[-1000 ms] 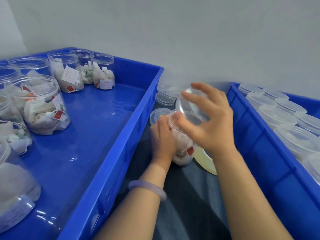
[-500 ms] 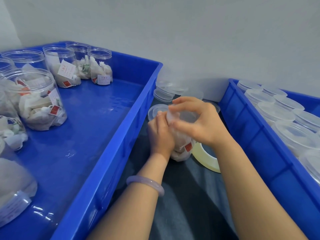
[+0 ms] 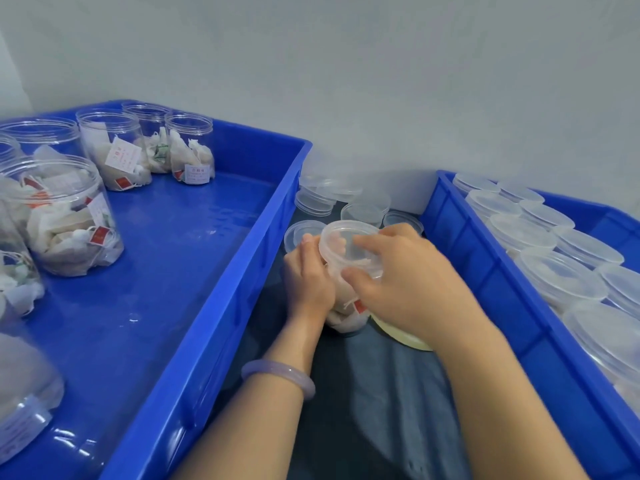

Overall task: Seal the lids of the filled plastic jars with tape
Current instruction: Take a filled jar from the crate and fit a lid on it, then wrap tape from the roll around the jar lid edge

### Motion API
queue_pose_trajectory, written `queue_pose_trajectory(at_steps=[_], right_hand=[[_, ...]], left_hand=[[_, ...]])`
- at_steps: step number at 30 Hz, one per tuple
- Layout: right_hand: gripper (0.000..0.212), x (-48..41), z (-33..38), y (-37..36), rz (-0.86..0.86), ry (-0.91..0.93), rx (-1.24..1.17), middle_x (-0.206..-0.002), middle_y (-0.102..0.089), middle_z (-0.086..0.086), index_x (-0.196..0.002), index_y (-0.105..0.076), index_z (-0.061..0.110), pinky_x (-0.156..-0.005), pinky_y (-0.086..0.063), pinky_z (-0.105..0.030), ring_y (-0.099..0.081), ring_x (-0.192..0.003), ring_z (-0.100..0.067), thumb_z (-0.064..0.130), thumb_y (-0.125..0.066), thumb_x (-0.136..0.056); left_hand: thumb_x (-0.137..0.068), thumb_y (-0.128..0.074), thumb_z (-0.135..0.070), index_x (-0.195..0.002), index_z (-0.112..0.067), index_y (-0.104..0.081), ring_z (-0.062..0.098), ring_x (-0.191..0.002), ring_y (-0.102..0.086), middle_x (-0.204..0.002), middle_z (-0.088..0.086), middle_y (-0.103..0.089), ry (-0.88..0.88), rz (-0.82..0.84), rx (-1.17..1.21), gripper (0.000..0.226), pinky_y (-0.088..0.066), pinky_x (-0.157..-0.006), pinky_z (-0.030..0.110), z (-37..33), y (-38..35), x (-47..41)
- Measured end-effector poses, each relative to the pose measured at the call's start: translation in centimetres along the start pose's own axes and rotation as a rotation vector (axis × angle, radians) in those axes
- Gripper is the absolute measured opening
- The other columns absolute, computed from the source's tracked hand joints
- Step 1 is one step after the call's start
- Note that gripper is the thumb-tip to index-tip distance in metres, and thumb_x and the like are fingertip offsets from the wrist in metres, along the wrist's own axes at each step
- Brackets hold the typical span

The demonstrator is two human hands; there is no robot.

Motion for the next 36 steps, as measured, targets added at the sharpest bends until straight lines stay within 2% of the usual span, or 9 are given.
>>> queue_pose_trajectory(at_steps=[6,10,12,18,21,23,27,31,36], right_hand=[[0.069,-2.1,-0.6,-1.3,0.093,0.004,-0.502,-0.133,-0.046,0.016,-0.130,-0.054,0.031,-0.104,-0.032,-0.020,-0.038,-0.124,0.002,0.040,-0.080,-0.067],[0.061,-1.4,-0.6,-1.8,-0.293,-0.084,-0.445,-0.122,-0.058,0.015,-0.120,-0.060,0.026,-0.087,-0.034,-0.018,-0.048,-0.114,-0.006,0.052,-0.074,-0.067],[0.065,-1.2,-0.4,-1.9,-0.343,-0.090,-0.369,-0.125,-0.056,0.014,-0.123,-0.058,0.024,-0.088,-0.032,-0.017,-0.047,-0.118,-0.010,0.056,-0.073,-0.068],[0.055,0.2,-5.0,-1.6,-0.236,-0.136,-0.821,-0.131,-0.055,0.011,-0.137,-0.046,0.022,-0.086,-0.033,-0.004,-0.049,-0.116,0.004,0.046,-0.055,-0.088],[0.034,2.4,-8.8,-4.7,-0.033,-0.286,-0.411,-0.111,-0.062,0.002,-0.110,-0.060,0.016,-0.080,-0.037,-0.021,-0.054,-0.107,-0.016,0.040,-0.051,-0.088],[0.039,3.5,-9.6,-7.8,0.216,-0.255,-0.082,-0.113,-0.057,-0.003,-0.107,-0.058,0.012,-0.102,-0.031,-0.033,-0.047,-0.116,-0.024,0.044,-0.055,-0.085],[0.035,3.9,-9.8,-7.6,0.166,-0.225,-0.099,-0.118,-0.058,-0.005,-0.108,-0.061,0.008,-0.114,-0.010,-0.033,-0.046,-0.122,-0.023,0.037,-0.060,-0.089],[0.041,4.2,-9.6,-6.5,0.075,-0.229,-0.227,-0.106,-0.065,0.001,-0.119,-0.058,0.016,-0.108,-0.032,-0.040,-0.051,-0.111,-0.023,0.044,-0.059,-0.089],[0.042,4.4,-9.0,-5.6,-0.017,-0.216,-0.366,-0.105,-0.067,0.006,-0.118,-0.059,0.019,-0.086,-0.049,-0.035,-0.059,-0.102,-0.016,0.047,-0.056,-0.086]], left_hand=[[-0.104,-0.024,-0.034,-0.106,0.000,-0.065,0.029,-0.104,-0.063,-0.107,0.018,-0.068,0.191,0.191,0.219,0.053,-0.047,-0.096,0.043,1.6,-1.3,0.0],[-0.096,-0.048,0.003,-0.072,-0.011,-0.058,-0.011,-0.066,-0.056,-0.070,-0.020,-0.063,0.121,0.034,0.015,0.030,-0.030,-0.058,-0.005,1.6,-0.8,0.4],[-0.092,-0.054,0.007,-0.062,-0.025,-0.047,-0.018,-0.056,-0.051,-0.048,-0.017,-0.055,0.122,0.038,-0.025,0.044,-0.028,-0.048,-0.003,1.7,-0.8,0.7],[-0.100,-0.024,-0.037,-0.071,-0.007,-0.056,0.021,-0.073,-0.061,-0.075,0.012,-0.065,0.030,-0.188,-0.049,0.053,-0.044,-0.063,0.025,0.7,1.7,0.5],[-0.103,-0.022,-0.038,-0.071,-0.019,-0.053,0.016,-0.071,-0.056,-0.074,-0.005,-0.061,0.062,-0.201,-0.067,0.049,-0.037,-0.055,0.009,1.2,1.9,-0.4],[-0.103,-0.021,-0.040,-0.082,-0.016,-0.058,0.017,-0.080,-0.057,-0.083,-0.003,-0.062,0.073,-0.179,-0.123,0.048,-0.036,-0.061,0.016,1.6,1.6,-0.7],[-0.099,-0.039,-0.030,-0.106,-0.001,-0.055,0.021,-0.091,-0.053,-0.103,0.010,-0.058,-0.215,-0.244,-0.235,0.033,-0.037,-0.075,0.022,-1.7,2.7,1.0],[-0.088,-0.055,-0.025,-0.087,-0.011,-0.062,0.010,-0.065,-0.051,-0.076,-0.004,-0.059,-0.575,0.068,-0.370,0.016,-0.042,-0.061,0.017,-5.2,-0.1,5.1],[-0.078,-0.075,-0.013,-0.118,-0.017,-0.065,-0.003,-0.079,-0.061,-0.095,-0.018,-0.058,-0.073,0.438,-0.326,0.041,-0.050,-0.070,0.010,-0.7,-3.2,5.8]])
Point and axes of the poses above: each hand's wrist, its own x-axis away from the middle knuckle, its own y-axis out of the back of the hand, z = x × y, the point moved 8 cm from there along -x, towards the middle knuckle
